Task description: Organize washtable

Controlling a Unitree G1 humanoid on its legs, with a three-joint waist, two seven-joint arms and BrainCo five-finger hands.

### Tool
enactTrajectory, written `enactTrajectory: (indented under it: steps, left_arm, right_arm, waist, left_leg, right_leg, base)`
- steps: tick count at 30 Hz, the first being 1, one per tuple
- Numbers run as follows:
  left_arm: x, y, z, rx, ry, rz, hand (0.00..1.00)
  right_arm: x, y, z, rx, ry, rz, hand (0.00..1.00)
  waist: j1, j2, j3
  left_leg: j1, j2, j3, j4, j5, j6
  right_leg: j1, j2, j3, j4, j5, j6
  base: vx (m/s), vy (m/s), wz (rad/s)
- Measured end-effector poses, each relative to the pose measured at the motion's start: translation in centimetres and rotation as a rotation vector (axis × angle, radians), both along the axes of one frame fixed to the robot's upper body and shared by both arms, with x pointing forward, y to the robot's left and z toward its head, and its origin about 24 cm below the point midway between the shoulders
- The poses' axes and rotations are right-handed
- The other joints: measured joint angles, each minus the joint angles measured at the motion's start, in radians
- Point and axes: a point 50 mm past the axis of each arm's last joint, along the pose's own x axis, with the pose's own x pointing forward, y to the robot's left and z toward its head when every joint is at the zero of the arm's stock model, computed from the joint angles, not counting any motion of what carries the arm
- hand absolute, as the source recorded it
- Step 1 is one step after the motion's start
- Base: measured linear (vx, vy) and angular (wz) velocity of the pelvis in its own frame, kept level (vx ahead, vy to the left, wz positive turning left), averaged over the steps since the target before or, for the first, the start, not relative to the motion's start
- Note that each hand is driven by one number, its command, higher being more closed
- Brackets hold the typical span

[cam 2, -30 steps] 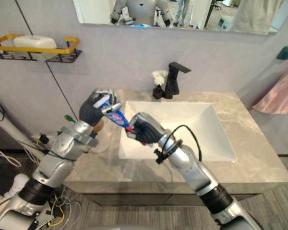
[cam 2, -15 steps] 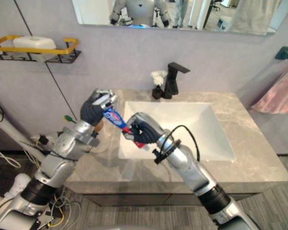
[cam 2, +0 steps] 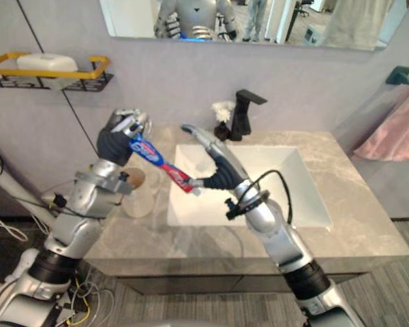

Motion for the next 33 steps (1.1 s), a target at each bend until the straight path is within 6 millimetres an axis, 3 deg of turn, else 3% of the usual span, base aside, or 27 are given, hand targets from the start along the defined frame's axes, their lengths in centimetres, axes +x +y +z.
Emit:
enactTrajectory:
  steps: [7, 10, 12, 15, 19, 22, 24, 28, 33]
  left_arm:
    - [-0.6, -0.1, 1.0, -0.025, -0.046, -0.002, 1.00]
    - [-0.9, 0.6, 2.1, -0.069, -0.099, 0.026, 1.00]
    - [-1.3, 1.4, 2.5, -0.096, -0.127, 0.057, 1.00]
    - [-2.3, 2.9, 1.9, -0.144, -0.134, 0.122, 1.00]
    - [-2.9, 3.6, 0.8, -0.163, -0.099, 0.160, 1.00]
    - [-3.0, 3.6, 0.4, -0.189, -0.086, 0.171, 1.00]
    - [-3.1, 4.1, 0.2, -0.198, -0.085, 0.195, 1.00]
    - [-3.2, 3.8, -0.2, -0.224, -0.071, 0.199, 1.00]
    - [-3.1, 3.7, -0.2, -0.231, -0.071, 0.199, 1.00]
  right_arm:
    - [-0.9, -3.2, 4.0, 0.138, -0.198, -0.140, 0.00]
    - [-1.4, -6.8, 5.4, 0.233, -0.280, -0.297, 0.00]
    - [-2.1, -9.3, 5.2, 0.270, -0.296, -0.415, 0.00]
    - [-4.0, -13.8, 3.2, 0.339, -0.249, -0.649, 0.00]
    - [-5.5, -16.3, 1.0, 0.366, -0.170, -0.803, 0.00]
    - [-6.2, -18.1, -1.7, 0.397, -0.061, -0.932, 0.00]
    - [-6.9, -19.4, -5.4, 0.432, 0.104, -1.049, 0.00]
    - [-8.8, -20.7, -11.1, 0.514, 0.356, -1.213, 0.00]
    - [-10.3, -20.1, -15.5, 0.642, 0.545, -1.288, 0.00]
  waist:
    - [-0.005, 0.001, 0.000]
    - [-0.012, 0.003, 0.002]
    - [-0.021, 0.005, 0.003]
    - [-0.043, 0.008, 0.005]
    - [-0.060, 0.012, 0.007]
    - [-0.064, 0.013, 0.008]
    - [-0.077, 0.014, 0.009]
    - [-0.080, 0.023, 0.014]
    - [-0.084, 0.032, 0.017]
  left_leg:
    - [0.005, 0.004, 0.013, -0.001, 0.000, 0.000]
    - [0.012, 0.005, 0.026, -0.004, -0.001, 0.000]
    - [0.021, 0.006, 0.038, -0.013, -0.001, 0.000]
    - [0.022, 0.010, 0.058, -0.021, -0.002, -0.001]
    - [0.019, 0.012, 0.078, -0.026, -0.002, -0.001]
    - [0.015, 0.017, 0.093, -0.026, -0.003, -0.002]
    - [0.013, 0.020, 0.095, -0.026, -0.005, -0.005]
    - [0.005, 0.021, 0.096, -0.026, -0.006, -0.005]
    - [-0.003, 0.024, 0.100, -0.026, -0.006, -0.005]
  right_leg:
    - [-0.003, 0.003, 0.009, 0.000, 0.001, -0.001]
    - [-0.005, 0.005, 0.028, 0.000, 0.004, -0.003]
    - [-0.005, 0.007, 0.034, -0.001, 0.004, -0.002]
    - [-0.019, 0.012, 0.056, -0.005, 0.007, -0.002]
    - [-0.024, 0.018, 0.071, -0.026, 0.022, -0.004]
    - [-0.036, 0.021, 0.086, -0.026, 0.024, -0.007]
    - [-0.040, 0.025, 0.088, -0.026, 0.025, -0.008]
    - [-0.050, 0.027, 0.090, -0.026, 0.025, -0.008]
    - [-0.060, 0.031, 0.095, -0.026, 0.027, -0.011]
  base:
    - [-0.02, -0.007, -0.06]
    - [-0.03, 0.005, -0.12]
    - [-0.04, 0.004, -0.18]
    - [-0.02, 0.000, -0.19]
    - [-0.01, -0.009, -0.17]
    - [-0.03, -0.019, -0.15]
    - [-0.04, -0.029, -0.05]
    - [-0.04, -0.017, -0.01]
    - [-0.01, -0.013, -0.02]
